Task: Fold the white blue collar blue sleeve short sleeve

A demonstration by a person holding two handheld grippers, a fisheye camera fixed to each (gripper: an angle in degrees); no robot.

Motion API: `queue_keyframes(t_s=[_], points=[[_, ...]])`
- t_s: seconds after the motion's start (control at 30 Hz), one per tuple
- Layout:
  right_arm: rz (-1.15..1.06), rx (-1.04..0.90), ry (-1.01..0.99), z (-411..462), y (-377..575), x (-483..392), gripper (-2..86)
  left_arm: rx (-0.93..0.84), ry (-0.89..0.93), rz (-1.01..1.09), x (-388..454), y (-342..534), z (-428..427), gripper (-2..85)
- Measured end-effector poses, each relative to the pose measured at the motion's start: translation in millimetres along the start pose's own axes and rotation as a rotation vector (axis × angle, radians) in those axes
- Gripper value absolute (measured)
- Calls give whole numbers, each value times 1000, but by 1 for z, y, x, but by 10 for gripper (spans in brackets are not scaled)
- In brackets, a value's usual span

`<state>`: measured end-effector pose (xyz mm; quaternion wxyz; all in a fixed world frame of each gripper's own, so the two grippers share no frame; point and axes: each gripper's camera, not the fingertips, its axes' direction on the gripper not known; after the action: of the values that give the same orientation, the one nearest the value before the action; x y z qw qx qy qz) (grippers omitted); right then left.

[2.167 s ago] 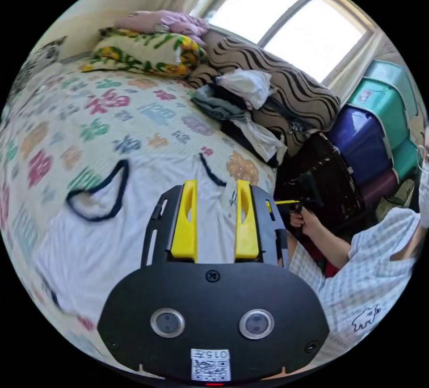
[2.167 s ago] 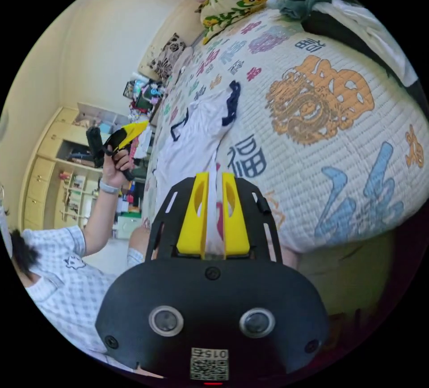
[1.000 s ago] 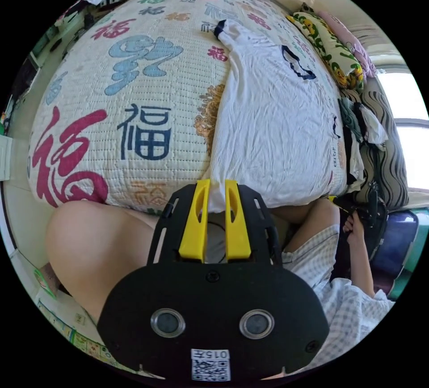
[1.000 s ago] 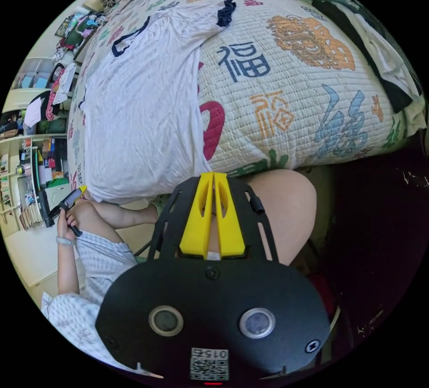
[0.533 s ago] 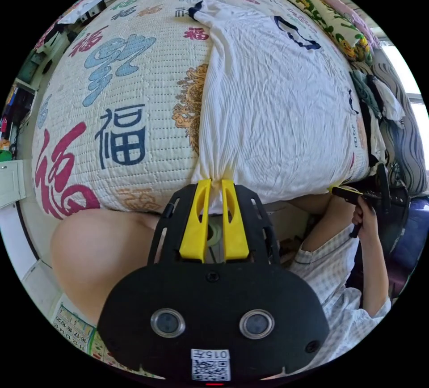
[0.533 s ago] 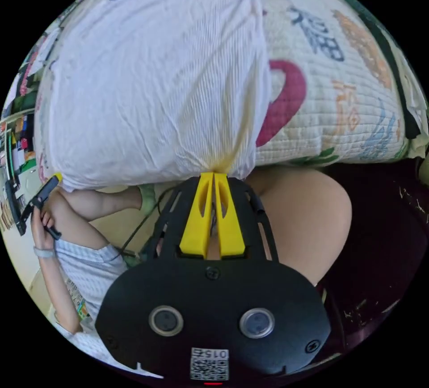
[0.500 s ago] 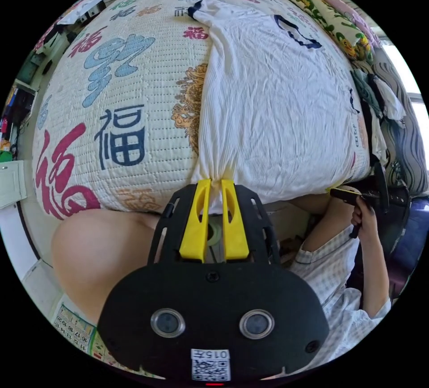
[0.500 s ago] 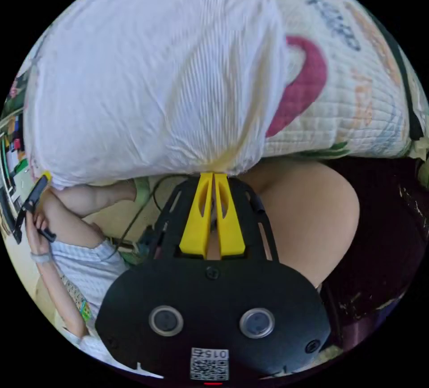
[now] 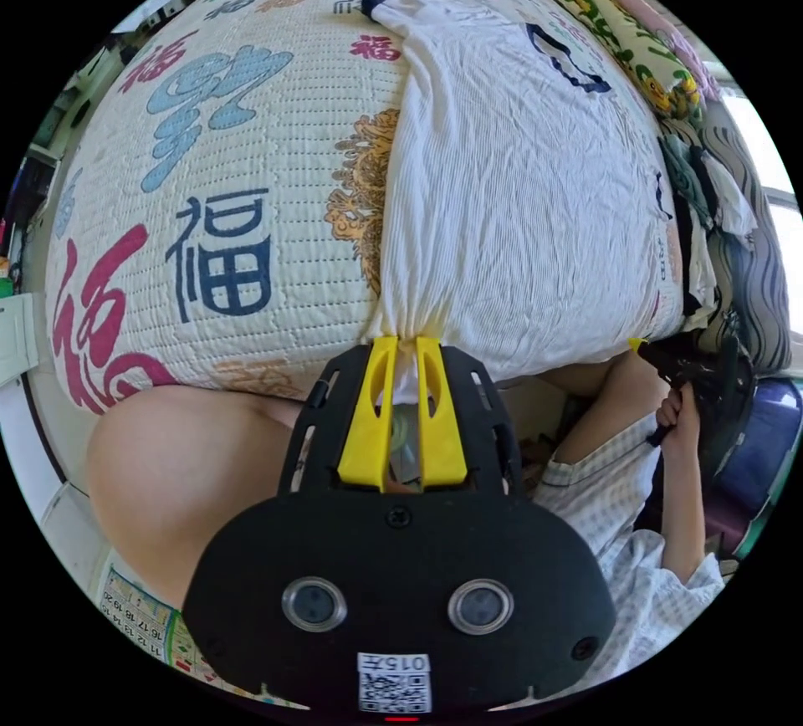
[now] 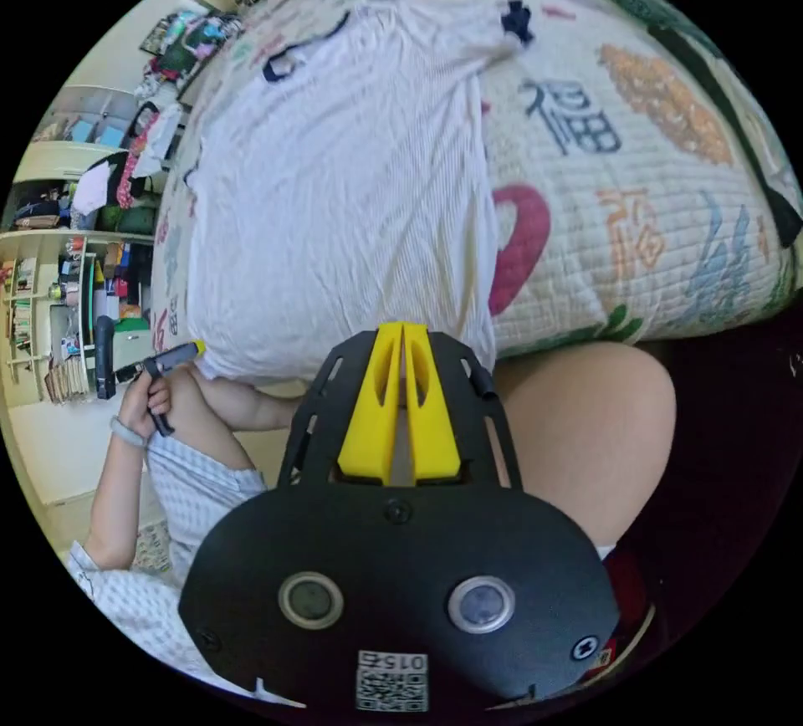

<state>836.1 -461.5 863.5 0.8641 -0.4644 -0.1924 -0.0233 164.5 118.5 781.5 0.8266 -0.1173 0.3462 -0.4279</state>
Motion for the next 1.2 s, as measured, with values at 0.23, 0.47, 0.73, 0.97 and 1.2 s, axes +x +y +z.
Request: queue_keyframes(t_s=[0.23, 0.47, 0.73, 0.97, 1.2], points=[[-45, 154, 208, -18, -16, -20, -10, 9, -28, 22, 15, -8, 10, 11], [6, 149, 263, 2, -14, -13, -10, 129, 44, 124, 40, -8, -11, 33], [39, 310, -64, -37, 13, 30, -10, 278, 99, 547, 173, -93, -61, 74], [155, 530, -259, -79, -6, 80, 21, 312, 61, 765, 337, -202, -24, 75], [195, 484, -336, -79, -47, 108, 57, 99, 11, 791, 458, -290, 91, 87]])
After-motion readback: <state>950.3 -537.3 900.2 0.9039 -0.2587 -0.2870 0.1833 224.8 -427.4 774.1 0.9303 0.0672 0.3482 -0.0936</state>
